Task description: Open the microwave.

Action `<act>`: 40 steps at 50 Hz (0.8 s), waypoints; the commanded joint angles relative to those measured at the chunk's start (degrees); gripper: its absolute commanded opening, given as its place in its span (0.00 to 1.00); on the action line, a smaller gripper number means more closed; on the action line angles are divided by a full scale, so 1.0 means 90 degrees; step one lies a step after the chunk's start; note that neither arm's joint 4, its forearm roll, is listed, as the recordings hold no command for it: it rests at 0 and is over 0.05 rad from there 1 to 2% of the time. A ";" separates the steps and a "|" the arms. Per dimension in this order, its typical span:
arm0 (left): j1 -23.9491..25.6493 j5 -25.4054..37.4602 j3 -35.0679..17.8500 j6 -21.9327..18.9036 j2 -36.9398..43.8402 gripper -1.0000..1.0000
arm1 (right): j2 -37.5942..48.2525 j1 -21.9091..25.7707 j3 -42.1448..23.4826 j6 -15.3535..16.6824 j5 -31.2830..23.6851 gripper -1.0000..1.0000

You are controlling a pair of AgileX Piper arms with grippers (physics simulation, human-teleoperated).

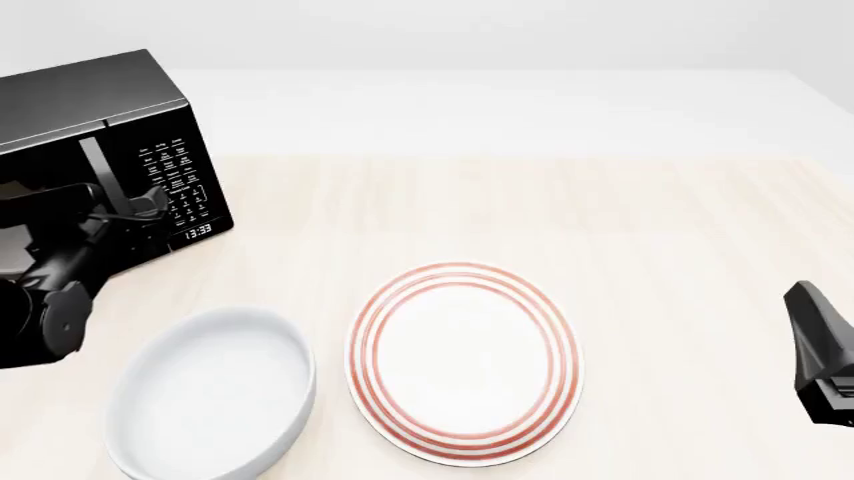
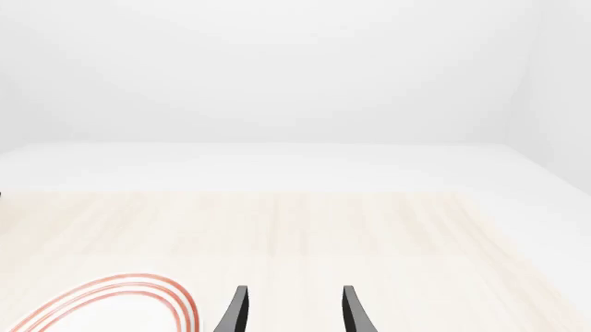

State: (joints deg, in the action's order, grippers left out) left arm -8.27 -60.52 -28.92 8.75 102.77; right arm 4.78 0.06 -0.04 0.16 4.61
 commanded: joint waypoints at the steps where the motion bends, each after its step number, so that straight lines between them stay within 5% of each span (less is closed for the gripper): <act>1: -0.0013 0.0033 -0.0122 0.0032 0.0158 1.00 | 0.0001 -0.0001 0.0000 -0.0001 0.0001 1.00; 24: -0.0003 0.0052 -0.0223 0.0108 0.0243 1.00 | -0.0001 0.0000 0.0000 0.0000 0.0000 1.00; 25: -0.0014 0.0051 -0.0228 0.0095 0.0251 0.00 | 0.0000 0.0000 0.0000 0.0001 0.0000 1.00; 40: -0.0073 -0.0037 -0.0256 0.0063 0.0383 0.00 | -0.0001 -0.0001 0.0000 -0.0001 0.0000 1.00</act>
State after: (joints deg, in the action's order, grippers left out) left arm -9.48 -60.13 -30.47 9.18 104.83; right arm 4.78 0.06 -0.04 0.15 4.61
